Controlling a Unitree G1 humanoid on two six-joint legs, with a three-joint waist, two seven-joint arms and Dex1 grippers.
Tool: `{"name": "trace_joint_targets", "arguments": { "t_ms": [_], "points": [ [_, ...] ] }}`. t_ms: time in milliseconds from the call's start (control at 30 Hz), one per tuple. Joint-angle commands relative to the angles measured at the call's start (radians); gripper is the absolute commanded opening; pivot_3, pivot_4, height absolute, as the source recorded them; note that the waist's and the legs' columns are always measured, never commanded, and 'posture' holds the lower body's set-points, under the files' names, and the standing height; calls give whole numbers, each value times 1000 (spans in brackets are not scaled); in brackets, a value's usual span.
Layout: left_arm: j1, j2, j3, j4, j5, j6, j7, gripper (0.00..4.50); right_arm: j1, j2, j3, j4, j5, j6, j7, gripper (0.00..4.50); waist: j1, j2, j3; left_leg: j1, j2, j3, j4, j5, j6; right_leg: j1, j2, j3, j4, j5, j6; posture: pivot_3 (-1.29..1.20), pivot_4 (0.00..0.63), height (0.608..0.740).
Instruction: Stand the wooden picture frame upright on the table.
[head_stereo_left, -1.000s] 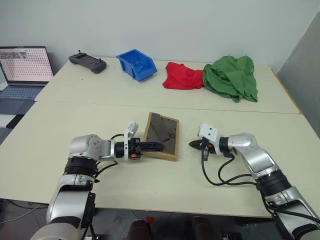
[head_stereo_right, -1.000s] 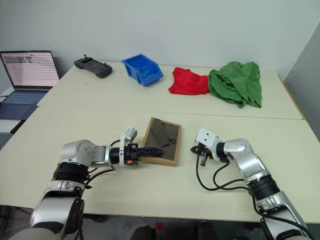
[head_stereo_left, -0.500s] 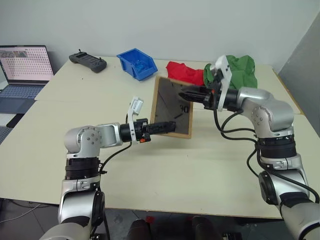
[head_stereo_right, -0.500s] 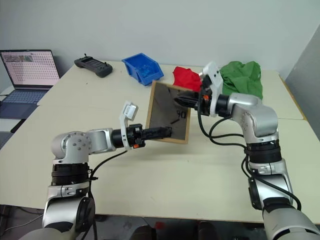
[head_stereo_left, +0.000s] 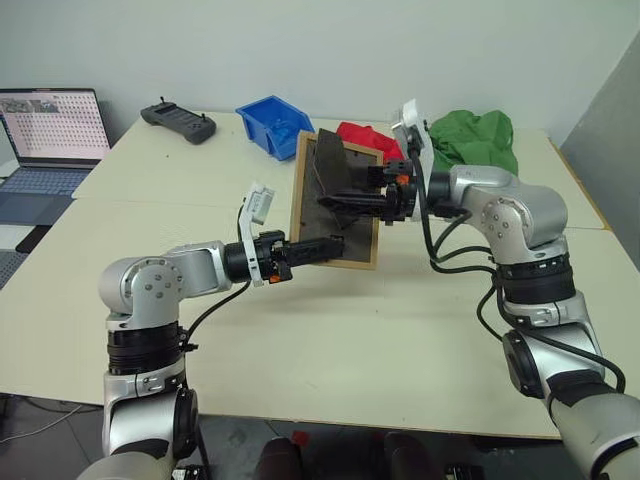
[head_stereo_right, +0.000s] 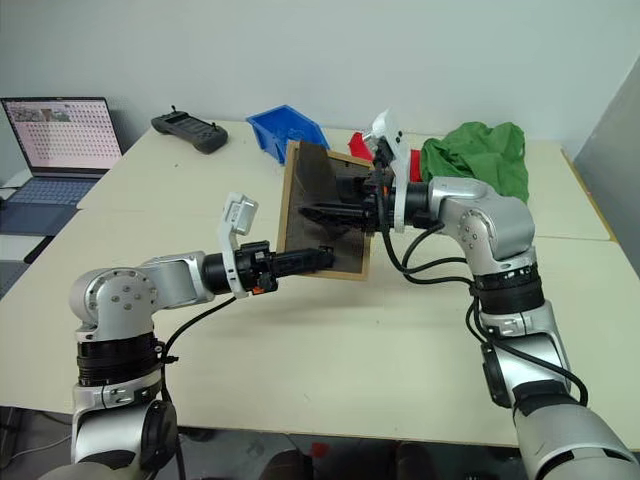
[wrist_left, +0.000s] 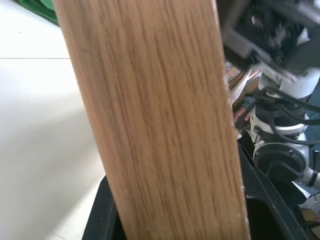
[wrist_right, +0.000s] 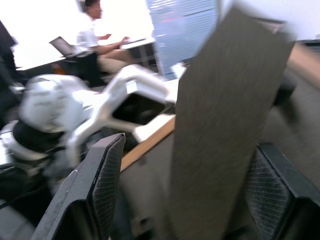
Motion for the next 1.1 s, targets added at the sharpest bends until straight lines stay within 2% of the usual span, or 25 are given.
{"name": "trace_joint_targets", "arguments": {
  "t_ms": [33,133,233,267,333,367,467,533,600,667,800,967,1100],
  "points": [
    [2,13,68,-20,-87,26,15,1313,35,-82,-68,-90,82,73,20,3452,2,0,0,0,0,0,0,0,0,0,0,0,0,0,0,0,150,740],
    [14,14,92,-17,-138,71,41,1313,84,-151,-82,-112,73,63,7,3452,3,0,0,0,0,0,0,0,0,0,0,0,-1,0,0,0,150,740],
    [0,-3,154,24,-210,197,104,1313,148,-228,-94,-133,-8,-50,-26,3452,2,0,0,0,0,0,0,0,0,0,0,0,0,0,0,0,150,740],
    [-9,2,168,60,-255,236,130,1313,183,-255,-80,-141,-77,-168,-33,3452,2,0,0,0,0,0,0,0,0,0,0,0,-1,0,0,0,150,740],
    [-30,21,179,161,-386,266,203,1313,275,-310,-17,-106,-315,-601,-78,3452,2,-1,0,0,0,0,0,0,0,0,0,0,-1,0,0,0,150,740],
    [-41,35,174,208,-461,268,240,1313,311,-341,25,-44,-469,-873,-158,3452,2,-1,0,0,0,0,0,0,0,0,0,0,-1,0,0,0,150,740],
    [-57,84,127,293,-659,268,340,1313,321,-377,95,169,-783,-1438,-419,3452,-3,-2,1,0,0,0,0,0,0,0,0,1,-1,0,1,0,150,740],
    [-56,121,71,323,-795,256,405,1313,279,-374,139,290,-955,-1705,-589,3452,-12,-2,1,1,0,0,0,0,0,0,0,1,0,0,1,0,150,740],
    [-42,165,-7,329,-945,199,486,1313,225,-357,178,381,-1123,-1858,-762,3452,-26,-2,1,1,0,1,-1,2,-4,0,0,2,0,0,1,0,150,740],
    [-29,196,-68,319,-1043,147,529,1313,174,-337,213,445,-1261,-1925,-911,3452,-30,-2,1,2,0,2,-1,3,-5,0,0,4,1,0,0,0,150,740],
    [4,207,-125,264,-1062,110,528,1313,90,-270,234,497,-1373,-1973,-1106,3452,-26,-2,1,3,0,2,0,4,-8,-1,0,5,2,0,0,0,150,740],
    [32,212,-143,224,-1062,78,507,1313,45,-245,268,542,-1448,-1987,-1204,3452,-21,-2,1,3,0,2,0,5,-9,0,-1,4,1,0,0,0,150,740],
    [43,222,-150,205,-1062,61,493,1313,10,-238,275,602,-1447,-1974,-1257,3452,-16,-2,1,2,-1,2,0,5,-9,0,-2,3,1,0,0,0,150,740]
  ]
}}
